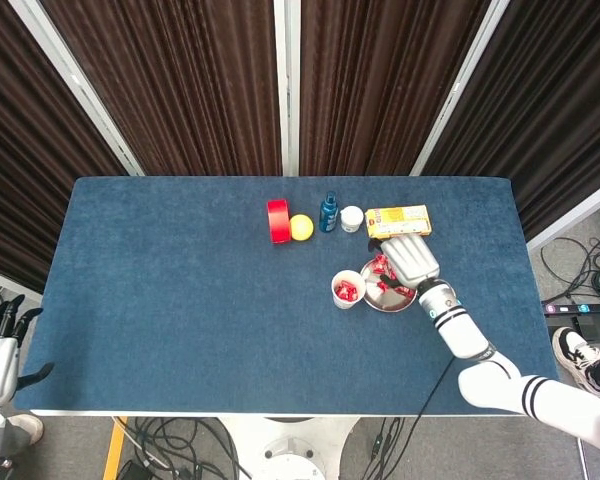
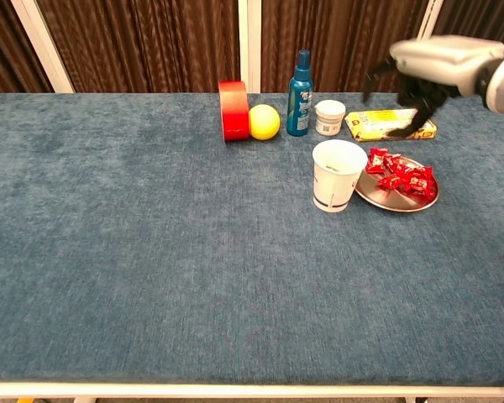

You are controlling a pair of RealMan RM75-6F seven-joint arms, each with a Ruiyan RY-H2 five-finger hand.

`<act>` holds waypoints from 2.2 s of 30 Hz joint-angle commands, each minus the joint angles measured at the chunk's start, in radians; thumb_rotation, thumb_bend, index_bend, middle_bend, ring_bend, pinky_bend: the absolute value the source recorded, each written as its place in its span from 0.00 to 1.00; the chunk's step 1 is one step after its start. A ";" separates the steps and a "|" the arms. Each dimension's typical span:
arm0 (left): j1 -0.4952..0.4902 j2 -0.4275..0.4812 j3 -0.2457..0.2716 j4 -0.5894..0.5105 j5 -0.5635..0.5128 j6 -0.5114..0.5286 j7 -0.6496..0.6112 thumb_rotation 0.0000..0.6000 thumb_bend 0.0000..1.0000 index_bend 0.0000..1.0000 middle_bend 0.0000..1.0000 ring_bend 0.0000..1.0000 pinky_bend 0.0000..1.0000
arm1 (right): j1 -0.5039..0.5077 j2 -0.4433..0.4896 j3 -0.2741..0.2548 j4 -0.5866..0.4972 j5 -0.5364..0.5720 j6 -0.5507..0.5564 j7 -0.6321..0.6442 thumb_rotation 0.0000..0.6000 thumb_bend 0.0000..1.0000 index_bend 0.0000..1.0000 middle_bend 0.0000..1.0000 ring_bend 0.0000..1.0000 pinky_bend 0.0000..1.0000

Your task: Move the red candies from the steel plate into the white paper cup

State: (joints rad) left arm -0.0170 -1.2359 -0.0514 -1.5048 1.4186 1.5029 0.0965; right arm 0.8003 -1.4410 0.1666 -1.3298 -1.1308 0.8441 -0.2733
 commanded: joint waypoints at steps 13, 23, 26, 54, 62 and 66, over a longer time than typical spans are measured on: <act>0.001 0.010 0.003 -0.022 -0.003 -0.001 0.022 1.00 0.00 0.26 0.15 0.09 0.13 | 0.008 -0.141 -0.071 0.239 0.028 -0.133 -0.014 1.00 0.22 0.46 0.98 0.94 1.00; 0.001 0.010 0.002 -0.019 -0.009 -0.004 0.021 1.00 0.00 0.26 0.15 0.09 0.13 | 0.029 -0.200 -0.067 0.329 0.027 -0.180 -0.014 1.00 0.23 0.46 0.98 0.94 1.00; 0.001 0.009 0.001 -0.017 -0.012 -0.005 0.020 1.00 0.00 0.26 0.15 0.09 0.13 | 0.039 -0.218 -0.062 0.355 0.029 -0.194 -0.014 1.00 0.24 0.46 0.98 0.94 1.00; -0.005 0.013 -0.001 -0.020 -0.007 -0.006 0.021 1.00 0.00 0.26 0.15 0.09 0.13 | 0.012 -0.020 -0.011 -0.093 -0.148 0.032 0.023 1.00 0.33 0.56 0.98 0.94 1.00; -0.003 0.011 0.000 -0.017 -0.012 -0.007 0.019 1.00 0.00 0.26 0.15 0.09 0.13 | 0.028 -0.053 -0.016 -0.062 -0.120 -0.002 0.010 1.00 0.25 0.33 0.98 0.94 1.00; -0.005 0.011 0.000 -0.017 -0.012 -0.009 0.020 1.00 0.00 0.26 0.15 0.09 0.13 | 0.021 -0.040 -0.003 -0.068 -0.121 0.020 0.030 1.00 0.19 0.28 0.98 0.94 1.00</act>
State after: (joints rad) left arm -0.0216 -1.2247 -0.0517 -1.5216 1.4066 1.4941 0.1165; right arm 0.8235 -1.4851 0.1597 -1.3957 -1.2518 0.8589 -0.2476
